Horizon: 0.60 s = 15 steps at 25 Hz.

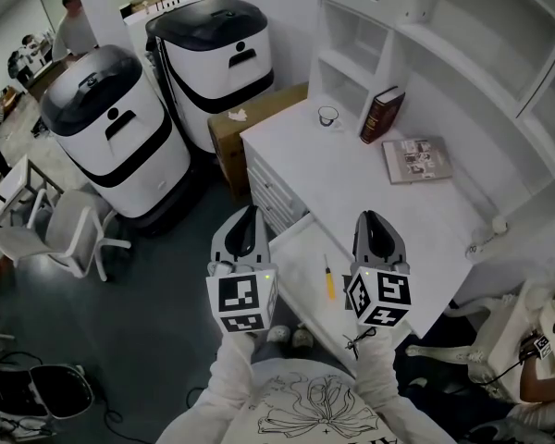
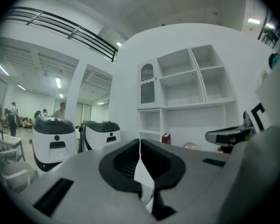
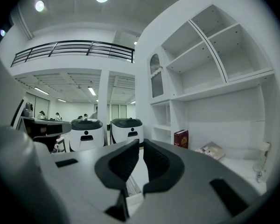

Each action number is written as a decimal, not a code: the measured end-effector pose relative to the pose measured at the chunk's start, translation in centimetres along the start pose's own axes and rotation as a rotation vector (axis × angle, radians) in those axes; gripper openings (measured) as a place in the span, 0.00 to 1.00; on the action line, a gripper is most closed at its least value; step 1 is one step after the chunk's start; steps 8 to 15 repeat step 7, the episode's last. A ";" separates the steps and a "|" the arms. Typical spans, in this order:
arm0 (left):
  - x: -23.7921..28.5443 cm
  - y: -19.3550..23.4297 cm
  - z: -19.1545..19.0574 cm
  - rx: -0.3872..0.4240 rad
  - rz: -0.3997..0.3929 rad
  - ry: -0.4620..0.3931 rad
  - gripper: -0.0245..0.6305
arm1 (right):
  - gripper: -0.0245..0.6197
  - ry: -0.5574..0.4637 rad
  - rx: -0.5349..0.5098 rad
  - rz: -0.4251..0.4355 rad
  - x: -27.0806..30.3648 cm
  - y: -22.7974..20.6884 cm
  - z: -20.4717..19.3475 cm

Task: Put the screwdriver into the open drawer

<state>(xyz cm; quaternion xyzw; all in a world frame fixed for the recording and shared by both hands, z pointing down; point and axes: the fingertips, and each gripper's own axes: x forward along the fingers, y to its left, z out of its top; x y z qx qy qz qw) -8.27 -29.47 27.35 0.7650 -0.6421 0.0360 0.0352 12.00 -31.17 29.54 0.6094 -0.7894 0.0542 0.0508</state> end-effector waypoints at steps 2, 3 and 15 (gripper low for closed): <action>-0.1 0.0 0.0 0.001 0.000 -0.002 0.05 | 0.08 -0.003 -0.001 0.000 0.0 0.0 0.0; -0.1 0.0 0.0 0.001 0.001 -0.002 0.05 | 0.08 -0.003 -0.001 0.001 -0.1 0.0 0.0; -0.1 0.0 0.1 0.003 0.002 -0.003 0.05 | 0.07 -0.006 -0.003 0.002 -0.2 0.1 0.1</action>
